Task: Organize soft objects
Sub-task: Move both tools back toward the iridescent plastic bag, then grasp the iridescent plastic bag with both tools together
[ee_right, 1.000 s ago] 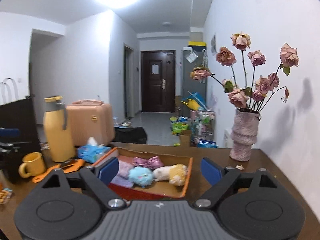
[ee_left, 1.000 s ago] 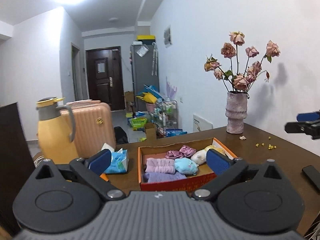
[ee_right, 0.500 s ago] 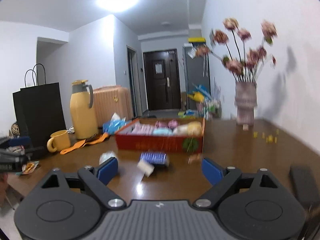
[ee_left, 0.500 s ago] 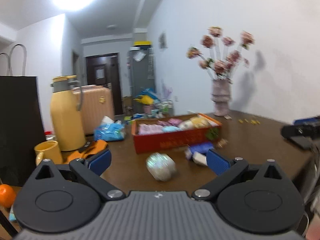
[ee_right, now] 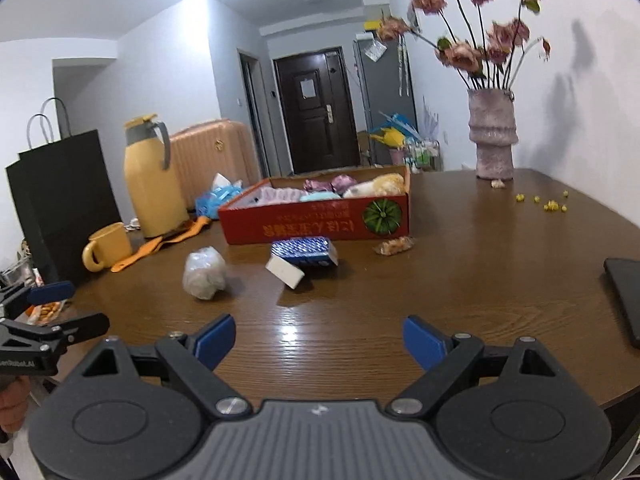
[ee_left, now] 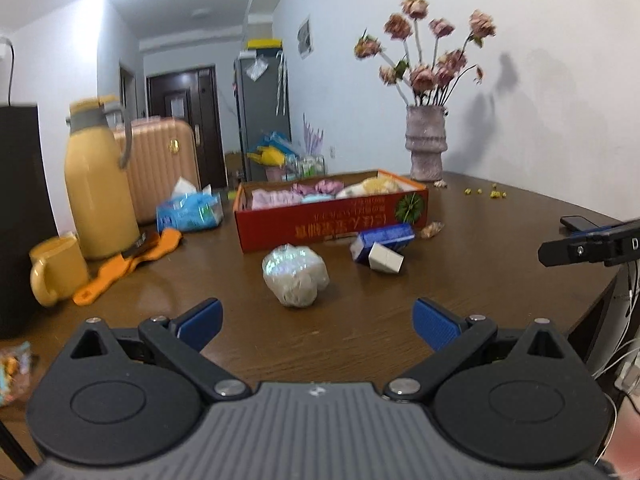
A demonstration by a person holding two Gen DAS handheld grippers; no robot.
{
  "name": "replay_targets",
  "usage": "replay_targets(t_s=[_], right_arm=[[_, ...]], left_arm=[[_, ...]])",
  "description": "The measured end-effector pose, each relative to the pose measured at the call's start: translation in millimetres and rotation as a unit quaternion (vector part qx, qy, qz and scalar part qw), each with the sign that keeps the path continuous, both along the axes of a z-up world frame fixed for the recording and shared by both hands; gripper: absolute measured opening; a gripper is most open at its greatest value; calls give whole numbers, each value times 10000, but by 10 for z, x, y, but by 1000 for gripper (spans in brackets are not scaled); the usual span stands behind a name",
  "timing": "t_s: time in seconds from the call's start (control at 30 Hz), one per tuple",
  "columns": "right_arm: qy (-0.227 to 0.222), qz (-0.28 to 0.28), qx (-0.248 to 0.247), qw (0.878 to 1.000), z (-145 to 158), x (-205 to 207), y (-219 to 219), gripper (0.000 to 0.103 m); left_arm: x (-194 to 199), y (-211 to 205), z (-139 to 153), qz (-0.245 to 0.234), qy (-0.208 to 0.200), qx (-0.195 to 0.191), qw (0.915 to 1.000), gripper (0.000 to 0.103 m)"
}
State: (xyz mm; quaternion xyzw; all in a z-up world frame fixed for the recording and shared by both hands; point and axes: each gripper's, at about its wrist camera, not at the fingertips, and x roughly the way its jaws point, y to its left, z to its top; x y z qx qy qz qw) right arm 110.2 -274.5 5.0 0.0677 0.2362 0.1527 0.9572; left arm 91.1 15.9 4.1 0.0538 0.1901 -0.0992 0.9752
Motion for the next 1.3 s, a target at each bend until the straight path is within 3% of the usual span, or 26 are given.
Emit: replay_targets(t_s=[0.1,0.23,0.37,0.43,0.5,0.57,0.63,0.8,0.9,0.93,0.97,1.03,1.17,1.3], right_arm=[[152,-58,85,9998,-79,206,-9,91],[343,-84,164,9992,-124,507,-6,89],[356,162,280,9988,-85,782,63,86],[354,293,281,9985,-72,942,148,81],[360,390,292,9982,-62,1107,239,76],[405,499,375,9972,-52,1269,335,63],[454,781,572,9943,-41,1426,476,56],[486,1623,695,9831,-67,1766,1032,54],[697,1852,629,9782,-173,1975,1352,50],[790,1874,623,9771,-223,2037,1431,43],[912,1847,643,9764,-273,2087,1487,30],[1152,1777,934,9729,-364,2161,1499,22],[1198,1778,1045,9712,-337,2067,1418,17],[1082,1675,1004,9748,-267,1748,1215,16]], left_arm=[[223,-1,-18,-67,218,-145,9996,103],[547,-59,22,24,204,-116,9997,103],[909,3,34,176,286,-321,9989,103],[1105,70,-12,308,499,-420,9974,98],[1291,191,-73,334,803,-735,9935,84],[1457,351,-119,350,1140,-1240,9851,76],[1541,500,-146,306,1265,-1620,9782,69],[1743,764,-226,319,1619,-2163,9623,45],[1905,866,-359,183,1979,-2663,9432,39],[1947,890,-401,160,2121,-2818,9356,35],[1983,924,-444,130,2244,-3000,9271,23],[1995,952,-476,52,2274,-3216,9192,15],[1909,864,-410,-1,2275,-3127,9222,14],[1617,578,-257,-194,2100,-2711,9392,12]])
